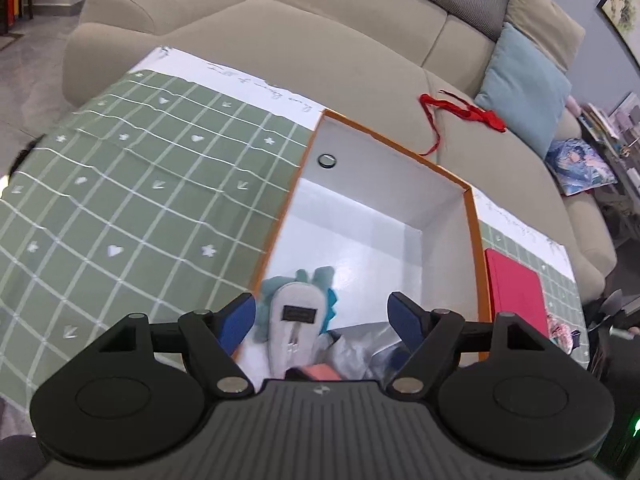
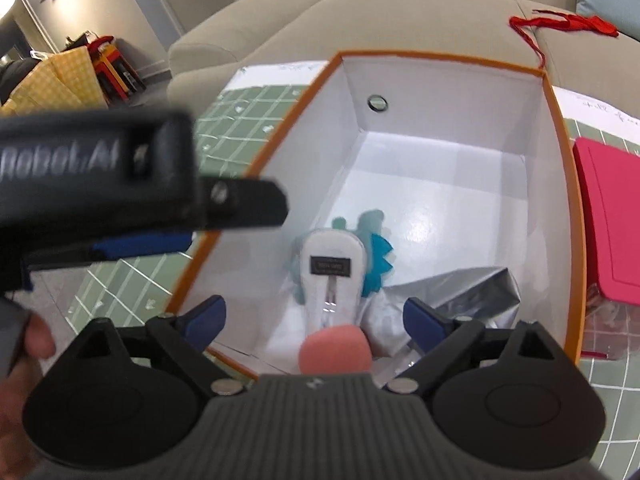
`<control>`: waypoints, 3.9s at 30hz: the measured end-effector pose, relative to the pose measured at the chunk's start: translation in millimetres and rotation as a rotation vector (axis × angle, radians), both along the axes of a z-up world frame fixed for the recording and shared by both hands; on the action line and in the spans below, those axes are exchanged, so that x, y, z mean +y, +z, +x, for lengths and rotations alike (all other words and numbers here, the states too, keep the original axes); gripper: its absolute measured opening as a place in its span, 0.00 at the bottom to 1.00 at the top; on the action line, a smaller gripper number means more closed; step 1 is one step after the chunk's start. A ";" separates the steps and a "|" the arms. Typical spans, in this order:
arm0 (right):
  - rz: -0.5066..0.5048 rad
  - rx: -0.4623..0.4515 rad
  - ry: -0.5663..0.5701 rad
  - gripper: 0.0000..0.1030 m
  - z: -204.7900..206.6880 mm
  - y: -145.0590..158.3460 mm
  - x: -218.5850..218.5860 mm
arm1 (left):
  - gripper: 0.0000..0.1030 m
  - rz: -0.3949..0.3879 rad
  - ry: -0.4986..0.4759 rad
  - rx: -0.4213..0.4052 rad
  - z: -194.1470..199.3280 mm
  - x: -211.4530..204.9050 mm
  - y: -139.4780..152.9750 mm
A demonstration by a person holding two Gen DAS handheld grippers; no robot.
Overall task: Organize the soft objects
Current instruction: 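Withdraw both tools from the white box back toward the soft items, then grasp the pink cloth with the right tool while the left tool grasps the brown felt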
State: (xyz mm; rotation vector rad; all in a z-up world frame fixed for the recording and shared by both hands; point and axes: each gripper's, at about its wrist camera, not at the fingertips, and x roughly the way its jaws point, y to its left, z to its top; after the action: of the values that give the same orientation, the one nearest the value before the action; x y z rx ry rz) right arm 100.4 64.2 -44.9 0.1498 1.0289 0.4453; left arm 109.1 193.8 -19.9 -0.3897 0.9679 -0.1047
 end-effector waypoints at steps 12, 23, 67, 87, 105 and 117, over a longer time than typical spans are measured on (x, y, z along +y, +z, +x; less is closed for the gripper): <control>-0.027 -0.002 0.085 0.91 -57.8 38.8 -12.7 | 0.86 0.023 -0.095 0.059 -59.2 -3.7 31.4; -0.158 0.127 -0.005 0.91 -103.1 33.4 -63.0 | 0.86 0.100 -0.205 0.088 -107.6 -41.6 39.2; -0.249 0.064 -0.707 0.68 -57.6 -78.2 -436.0 | 0.86 0.069 -0.620 0.068 -80.4 -309.2 -30.7; -0.316 0.073 -0.637 0.01 -46.8 -83.3 -426.2 | 0.86 0.068 -0.602 0.092 -78.4 -307.0 -35.5; -0.251 0.056 -0.394 0.00 -18.3 -18.4 -392.7 | 0.86 0.114 -0.834 0.033 -34.0 -393.6 -72.2; -0.274 0.072 -0.416 0.01 3.0 -20.1 -402.9 | 0.87 0.193 -0.855 0.054 -17.9 -436.3 -97.6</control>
State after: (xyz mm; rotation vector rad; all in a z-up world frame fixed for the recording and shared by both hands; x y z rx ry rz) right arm 103.4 -338.8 -65.0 0.1306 1.0856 -0.0797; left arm 91.2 -242.5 -117.5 0.2225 1.1338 -0.7721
